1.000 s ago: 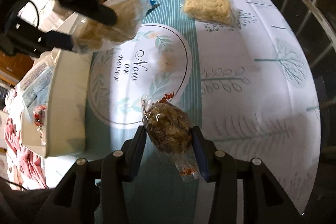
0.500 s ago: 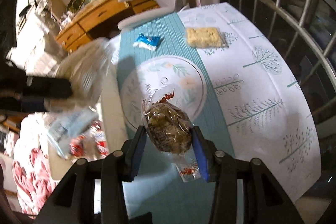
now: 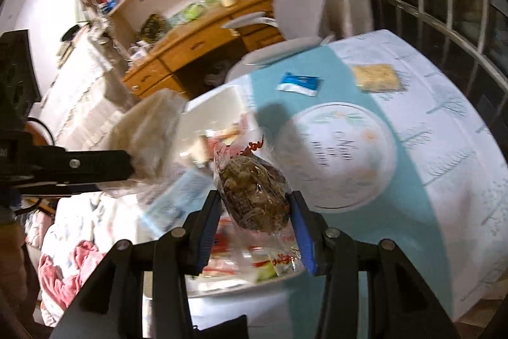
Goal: Organize snacks
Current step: 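Carry the puffed-snack bag and nut bag into the white tray and release both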
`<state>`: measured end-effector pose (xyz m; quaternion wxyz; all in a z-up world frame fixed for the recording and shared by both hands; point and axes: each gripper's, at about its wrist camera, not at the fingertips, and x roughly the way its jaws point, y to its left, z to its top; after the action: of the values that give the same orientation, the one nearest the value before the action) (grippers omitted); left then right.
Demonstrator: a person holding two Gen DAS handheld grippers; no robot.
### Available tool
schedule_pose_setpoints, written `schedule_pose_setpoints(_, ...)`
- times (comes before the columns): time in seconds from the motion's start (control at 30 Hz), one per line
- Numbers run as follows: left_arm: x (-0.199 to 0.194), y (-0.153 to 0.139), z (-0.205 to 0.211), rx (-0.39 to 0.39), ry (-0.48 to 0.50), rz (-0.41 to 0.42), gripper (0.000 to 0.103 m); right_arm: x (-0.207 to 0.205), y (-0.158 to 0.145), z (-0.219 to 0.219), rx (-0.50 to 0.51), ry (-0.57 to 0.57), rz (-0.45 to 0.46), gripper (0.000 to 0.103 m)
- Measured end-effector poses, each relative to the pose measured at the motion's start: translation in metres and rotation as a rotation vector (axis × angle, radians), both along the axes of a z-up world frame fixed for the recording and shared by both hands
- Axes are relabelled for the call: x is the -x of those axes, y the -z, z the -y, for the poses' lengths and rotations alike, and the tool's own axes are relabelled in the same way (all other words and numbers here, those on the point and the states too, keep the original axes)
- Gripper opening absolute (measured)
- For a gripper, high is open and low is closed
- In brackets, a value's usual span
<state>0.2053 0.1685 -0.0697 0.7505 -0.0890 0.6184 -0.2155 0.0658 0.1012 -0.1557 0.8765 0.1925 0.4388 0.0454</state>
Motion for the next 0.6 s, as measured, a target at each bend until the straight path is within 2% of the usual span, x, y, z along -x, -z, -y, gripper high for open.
schedule_pose_setpoints(0.17,0.006,0.010,-0.030,-0.009,-0.023,-0.004,0.048,-0.005,-0.001,-0.035,0.019,-0.102,0.013,0.044)
schedule_pose_setpoints(0.3,0.010,0.024,-0.047,-0.018,-0.040,-0.023,0.048,-0.006,-0.003,-0.061,0.098,-0.182,0.018,0.043)
schedule_pose_setpoints(0.37,0.011,0.029,-0.055,-0.021,-0.054,-0.027,0.049,-0.004,-0.006,-0.066,0.107,-0.202,0.033,0.040)
schedule_pose_setpoints(0.5,0.011,0.035,-0.062,0.018,-0.071,-0.033,0.049,-0.003,-0.008,-0.070,0.137,-0.210,0.030,0.041)
schedule_pose_setpoints(0.53,0.011,0.035,-0.063,0.024,-0.076,-0.026,0.051,-0.003,-0.007,-0.070,0.145,-0.209,0.016,0.044)
schedule_pose_setpoints(0.57,0.010,0.035,-0.064,0.038,-0.081,-0.023,0.059,-0.004,-0.005,-0.068,0.144,-0.210,0.005,0.046)
schedule_pose_setpoints(0.6,0.010,0.034,-0.064,0.044,-0.087,-0.021,0.073,-0.003,-0.005,-0.066,0.140,-0.209,-0.001,0.047)
